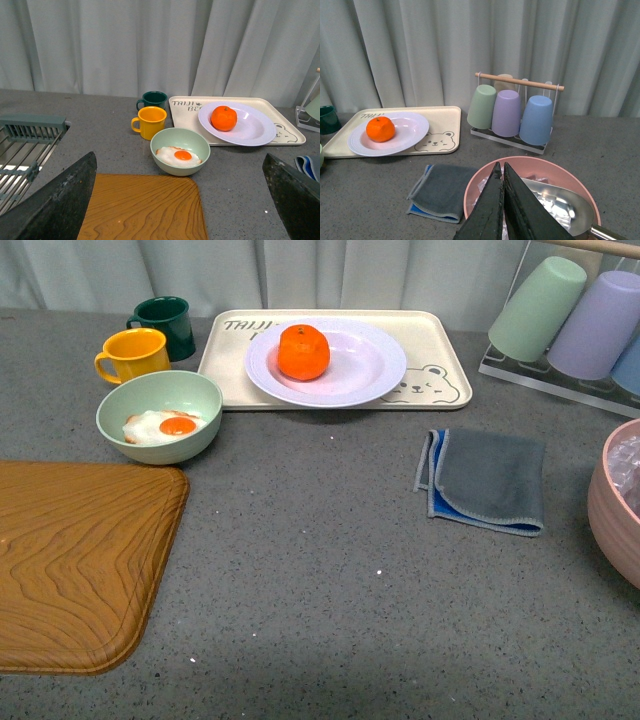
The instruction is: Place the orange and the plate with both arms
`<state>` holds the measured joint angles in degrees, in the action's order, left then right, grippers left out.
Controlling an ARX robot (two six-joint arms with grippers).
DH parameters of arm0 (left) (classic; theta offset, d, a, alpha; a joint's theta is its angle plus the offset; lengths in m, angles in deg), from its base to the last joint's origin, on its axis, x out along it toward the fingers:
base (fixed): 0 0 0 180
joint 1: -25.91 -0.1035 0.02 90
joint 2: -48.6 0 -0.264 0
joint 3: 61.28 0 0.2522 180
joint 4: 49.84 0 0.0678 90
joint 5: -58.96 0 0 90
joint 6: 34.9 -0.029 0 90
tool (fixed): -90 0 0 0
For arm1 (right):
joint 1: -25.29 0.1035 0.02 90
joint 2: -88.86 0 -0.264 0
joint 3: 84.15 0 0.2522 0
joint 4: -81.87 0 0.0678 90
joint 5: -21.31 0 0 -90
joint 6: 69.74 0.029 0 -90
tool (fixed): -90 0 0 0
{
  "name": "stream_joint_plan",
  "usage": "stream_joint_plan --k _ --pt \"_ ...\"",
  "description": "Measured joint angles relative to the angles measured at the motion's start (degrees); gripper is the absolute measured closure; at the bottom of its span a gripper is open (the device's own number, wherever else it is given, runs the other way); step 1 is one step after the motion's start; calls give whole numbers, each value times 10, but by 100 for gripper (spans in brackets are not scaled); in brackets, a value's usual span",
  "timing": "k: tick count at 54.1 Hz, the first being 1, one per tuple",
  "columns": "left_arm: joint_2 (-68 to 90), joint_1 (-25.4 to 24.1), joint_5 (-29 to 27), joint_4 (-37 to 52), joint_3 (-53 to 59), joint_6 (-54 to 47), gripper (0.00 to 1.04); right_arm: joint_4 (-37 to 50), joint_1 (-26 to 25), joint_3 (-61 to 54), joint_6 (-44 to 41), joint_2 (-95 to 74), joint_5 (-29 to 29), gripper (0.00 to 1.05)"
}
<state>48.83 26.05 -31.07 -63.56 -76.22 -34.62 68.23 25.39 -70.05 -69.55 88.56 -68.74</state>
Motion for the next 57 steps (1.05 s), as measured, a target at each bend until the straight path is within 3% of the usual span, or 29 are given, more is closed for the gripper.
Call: stream_joint_plan --k 2,6,32,57 --pt "0 0 0 0 0 0 7 0 0 0 0 0 0 103" --pt "0 0 0 0 0 0 7 0 0 0 -1 0 0 85" --pt "0 0 0 0 0 0 7 0 0 0 0 0 0 8" --pt "0 0 0 0 0 0 7 0 0 0 0 0 0 9"
